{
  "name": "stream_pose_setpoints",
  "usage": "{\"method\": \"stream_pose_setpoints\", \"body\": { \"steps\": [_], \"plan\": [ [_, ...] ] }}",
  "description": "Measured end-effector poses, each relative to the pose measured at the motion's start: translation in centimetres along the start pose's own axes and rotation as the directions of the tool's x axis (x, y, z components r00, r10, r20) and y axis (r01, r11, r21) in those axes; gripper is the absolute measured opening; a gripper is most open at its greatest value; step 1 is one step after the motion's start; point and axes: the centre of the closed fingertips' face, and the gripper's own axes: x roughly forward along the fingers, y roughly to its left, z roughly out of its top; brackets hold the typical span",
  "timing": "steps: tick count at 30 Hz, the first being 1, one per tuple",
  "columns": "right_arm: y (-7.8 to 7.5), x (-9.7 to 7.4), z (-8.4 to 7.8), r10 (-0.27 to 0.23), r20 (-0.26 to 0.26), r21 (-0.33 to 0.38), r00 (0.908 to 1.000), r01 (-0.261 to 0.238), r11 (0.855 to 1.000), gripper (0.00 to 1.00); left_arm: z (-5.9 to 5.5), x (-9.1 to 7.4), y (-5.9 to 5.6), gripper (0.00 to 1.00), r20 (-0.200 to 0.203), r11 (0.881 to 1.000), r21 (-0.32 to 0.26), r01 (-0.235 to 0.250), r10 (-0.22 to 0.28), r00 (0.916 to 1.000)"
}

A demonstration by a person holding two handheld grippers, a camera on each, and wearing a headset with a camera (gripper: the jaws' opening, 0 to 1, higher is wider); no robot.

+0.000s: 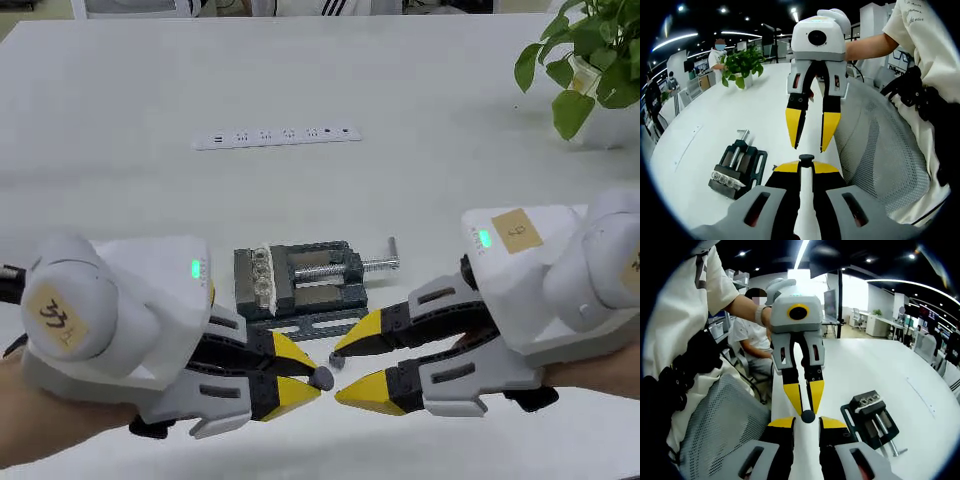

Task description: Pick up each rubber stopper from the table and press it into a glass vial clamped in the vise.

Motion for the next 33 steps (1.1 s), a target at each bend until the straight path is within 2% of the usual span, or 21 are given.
{"method": "stream_pose_setpoints", "body": {
  "steps": [5, 17, 33],
  "plan": [
    [0.14, 0.36, -0.47, 0.008, -0.029, -0.008, 0.9996, -0.008, 1.0, 0.13, 0.17, 0.05, 0.04, 0.04, 0.002, 1.0, 0.0, -0.001, 0.001, 1.0],
    [0.22, 0.31, -0.45, 0.029, -0.032, -0.008, 0.9991, -0.029, 1.0, 0.11, 0.12, 0.25, -0.12, 0.04, 0.002, 1.0, -0.003, -0.001, 0.001, 1.0],
    [0.44, 0.71, -0.63, 0.051, -0.062, -0.024, 0.9968, -0.052, 0.998, 0.1, 0.04, 0.25, -0.33, 0.04, -0.003, 1.0, 0.003, 0.002, -0.002, 1.0]
  ]
}}
